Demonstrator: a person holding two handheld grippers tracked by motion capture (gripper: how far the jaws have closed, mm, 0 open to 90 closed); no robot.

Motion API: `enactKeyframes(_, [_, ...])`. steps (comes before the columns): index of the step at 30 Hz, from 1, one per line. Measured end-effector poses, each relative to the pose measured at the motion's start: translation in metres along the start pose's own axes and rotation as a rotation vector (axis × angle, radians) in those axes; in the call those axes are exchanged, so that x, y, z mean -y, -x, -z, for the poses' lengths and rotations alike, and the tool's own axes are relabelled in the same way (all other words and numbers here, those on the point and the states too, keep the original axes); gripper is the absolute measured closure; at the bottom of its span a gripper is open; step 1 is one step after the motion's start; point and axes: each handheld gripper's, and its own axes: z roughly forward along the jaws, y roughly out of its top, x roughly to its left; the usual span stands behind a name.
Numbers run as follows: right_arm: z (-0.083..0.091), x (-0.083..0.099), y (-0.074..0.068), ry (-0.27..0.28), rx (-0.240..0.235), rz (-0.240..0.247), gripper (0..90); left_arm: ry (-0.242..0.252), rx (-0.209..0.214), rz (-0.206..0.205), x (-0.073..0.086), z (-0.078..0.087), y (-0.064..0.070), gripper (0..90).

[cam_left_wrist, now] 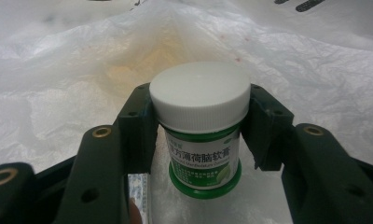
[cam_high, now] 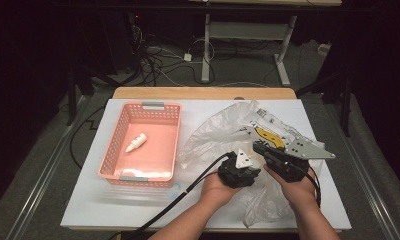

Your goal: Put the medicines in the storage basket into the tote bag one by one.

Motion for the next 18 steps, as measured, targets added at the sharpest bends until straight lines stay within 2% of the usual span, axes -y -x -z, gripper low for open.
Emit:
enactKeyframes(2, [0.0001, 0.0001, 0.0006, 0.002, 0.000, 0.003, 90.0, -0.002, 0.009, 0.006, 0.0010, -0.0033, -0.0008, 48.8])
enactKeyframes(6, [-0.0001, 0.0007, 0.0008, -0.001, -0.003, 0.000, 90.0, -0.036, 0.005, 0.006, 0.0035, -0.0086, -0.0022, 48.7])
enactKeyframes(12, [-0.0003, 0.0009, 0.0008, -0.003, -0.005, 0.002, 90.0, -0.042, 0.014, 0.003, 0.0036, -0.0078, -0.0038, 48.4])
enactKeyframes(14, [-0.0002, 0.0008, 0.0007, -0.002, -0.004, 0.000, 90.0, -0.052, 0.020, 0.008, 0.0034, -0.0073, -0.0046, 47.6])
enactKeyframes(15, [-0.0001, 0.0008, 0.0007, -0.002, -0.004, 0.000, 90.0, -0.051, 0.019, 0.019, 0.0034, -0.0075, -0.0046, 44.4])
enactKeyframes(18, [-0.0002, 0.0009, 0.0006, -0.003, -0.004, 0.000, 90.0, -0.070, 0.036, 0.015, 0.0039, -0.0068, -0.0048, 42.0])
